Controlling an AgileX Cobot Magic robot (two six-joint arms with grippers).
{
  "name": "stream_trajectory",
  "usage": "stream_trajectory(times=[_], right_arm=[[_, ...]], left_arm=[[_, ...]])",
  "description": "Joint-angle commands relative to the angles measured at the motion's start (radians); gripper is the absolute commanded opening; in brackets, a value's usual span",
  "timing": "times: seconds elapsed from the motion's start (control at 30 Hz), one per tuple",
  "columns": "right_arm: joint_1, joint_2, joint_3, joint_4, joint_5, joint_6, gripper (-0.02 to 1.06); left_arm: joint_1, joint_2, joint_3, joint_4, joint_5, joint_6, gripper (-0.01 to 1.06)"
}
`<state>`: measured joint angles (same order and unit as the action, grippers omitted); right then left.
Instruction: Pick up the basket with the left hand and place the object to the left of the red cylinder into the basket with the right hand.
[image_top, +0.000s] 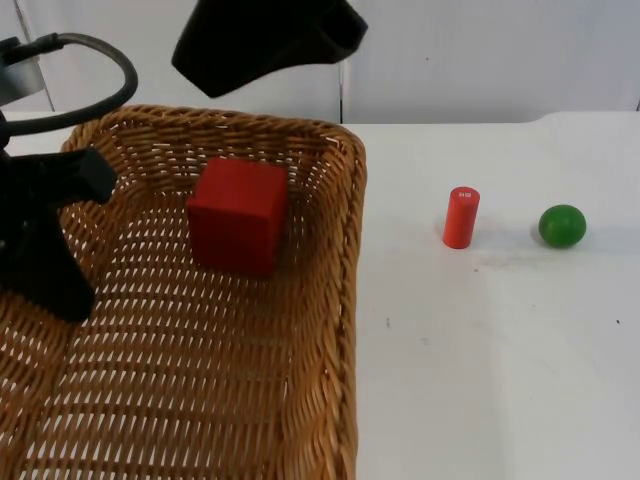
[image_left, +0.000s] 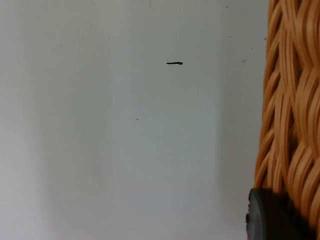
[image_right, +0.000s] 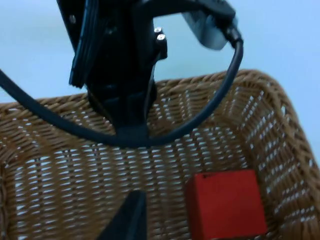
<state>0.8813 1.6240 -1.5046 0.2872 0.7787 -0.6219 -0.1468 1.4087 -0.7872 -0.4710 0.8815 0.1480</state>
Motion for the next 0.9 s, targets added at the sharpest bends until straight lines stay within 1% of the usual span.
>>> stream_trajectory(times=[0.0,0.13,0.23,0.3,0.6,0.7,0.87], right_arm=[[-0.002,-0.011,0.0,0.002,0.018,0.032,1.05],[-0.002,-0.011,0.0,-0.01,0.018,0.063,1.05],[-0.002,-0.011,0.0,-0.071,0.023,0.129,1.05],[-0.002,-0.011,0.0,-0.08,0.032,0.147,1.05],[-0.002,-0.011,0.0,-0.079,0.055,0.17,1.05],[-0.002,-0.012,0.0,-0.077,0.028,0.172,1.05],[-0.002,-0.012,0.0,-0.077,0.008,0.174,1.05]], left_arm=[[-0.003,-0.012,-0.006,-0.035,0.001,0.0,0.0],[-0.003,-0.012,-0.006,-0.035,0.0,0.002,0.0],[-0.003,-0.012,-0.006,-0.035,0.0,0.004,0.0],[-0.003,-0.012,-0.006,-0.035,0.0,0.004,0.0],[-0.003,-0.012,-0.006,-0.035,0.0,0.004,0.0],[-0.003,-0.012,-0.006,-0.035,-0.004,0.019,0.0],[-0.003,-0.012,-0.006,-0.035,-0.023,0.038,0.0]])
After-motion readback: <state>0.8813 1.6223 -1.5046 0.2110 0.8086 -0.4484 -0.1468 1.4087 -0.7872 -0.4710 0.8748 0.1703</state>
